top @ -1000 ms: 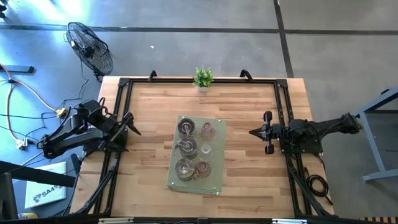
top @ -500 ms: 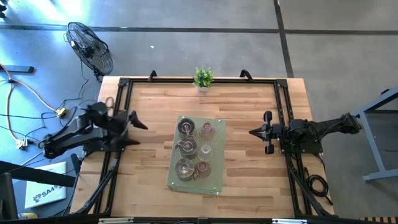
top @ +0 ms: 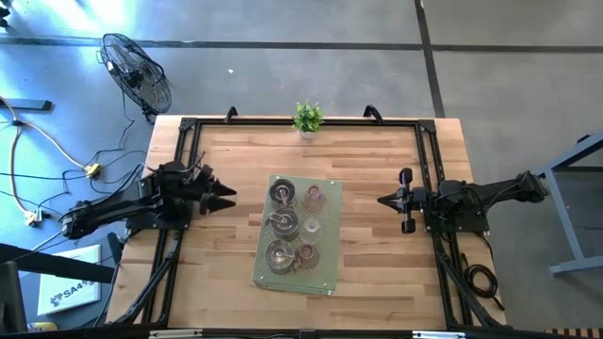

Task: Pick & Place candle stick holders
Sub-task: Return to Home Position

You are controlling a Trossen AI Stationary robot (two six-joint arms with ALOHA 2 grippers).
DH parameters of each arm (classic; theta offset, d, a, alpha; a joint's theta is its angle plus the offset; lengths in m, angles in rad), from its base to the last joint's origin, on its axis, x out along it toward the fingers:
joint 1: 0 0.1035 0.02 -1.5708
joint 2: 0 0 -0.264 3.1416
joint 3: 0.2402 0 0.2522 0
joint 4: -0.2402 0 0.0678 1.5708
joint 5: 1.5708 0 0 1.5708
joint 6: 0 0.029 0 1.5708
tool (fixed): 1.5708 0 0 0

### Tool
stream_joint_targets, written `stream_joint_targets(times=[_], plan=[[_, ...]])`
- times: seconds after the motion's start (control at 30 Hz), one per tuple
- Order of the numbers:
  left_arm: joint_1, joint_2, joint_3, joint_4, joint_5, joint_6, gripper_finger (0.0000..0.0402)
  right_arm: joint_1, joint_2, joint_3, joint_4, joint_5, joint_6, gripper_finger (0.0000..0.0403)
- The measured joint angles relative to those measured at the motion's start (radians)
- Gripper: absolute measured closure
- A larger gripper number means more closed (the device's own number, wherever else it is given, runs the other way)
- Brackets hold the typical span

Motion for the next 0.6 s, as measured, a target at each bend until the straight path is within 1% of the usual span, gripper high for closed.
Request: stream_joint_targets(times=[0.03, 0.13, 0.2, 0.3, 0.43, 0.53, 0.6], plan=[[0.000, -0.001, 0.000, 0.000, -0.001, 0.038, 0.0025, 0.000, 0.000, 0.000, 0.000, 0.000, 0.000, 0.0398], [0.000, -0.003, -0.001, 0.003, -0.033, 0.242, 0.0025, 0.000, 0.000, 0.000, -0.001, 0.000, 0.000, 0.0399], [0.000, -0.001, -0.001, -0.005, -0.047, 0.324, 0.0025, 0.000, 0.000, 0.000, -0.001, 0.000, 0.000, 0.0401], [0.000, -0.002, -0.001, -0.009, -0.029, 0.366, 0.0025, 0.000, 0.000, 0.000, -0.001, 0.000, 0.000, 0.0402], [0.000, -0.002, -0.002, -0.007, -0.032, 0.367, 0.0025, 0.000, 0.000, 0.000, -0.002, 0.000, 0.000, 0.0399], [0.000, -0.036, -0.003, -0.012, -0.066, 0.412, 0.0025, 0.000, 0.000, 0.000, -0.002, 0.000, 0.000, 0.0396], [-0.005, -0.039, -0.003, -0.001, -0.092, 0.478, 0.0025, 0.000, 0.000, 0.000, -0.002, 0.000, 0.000, 0.0396]])
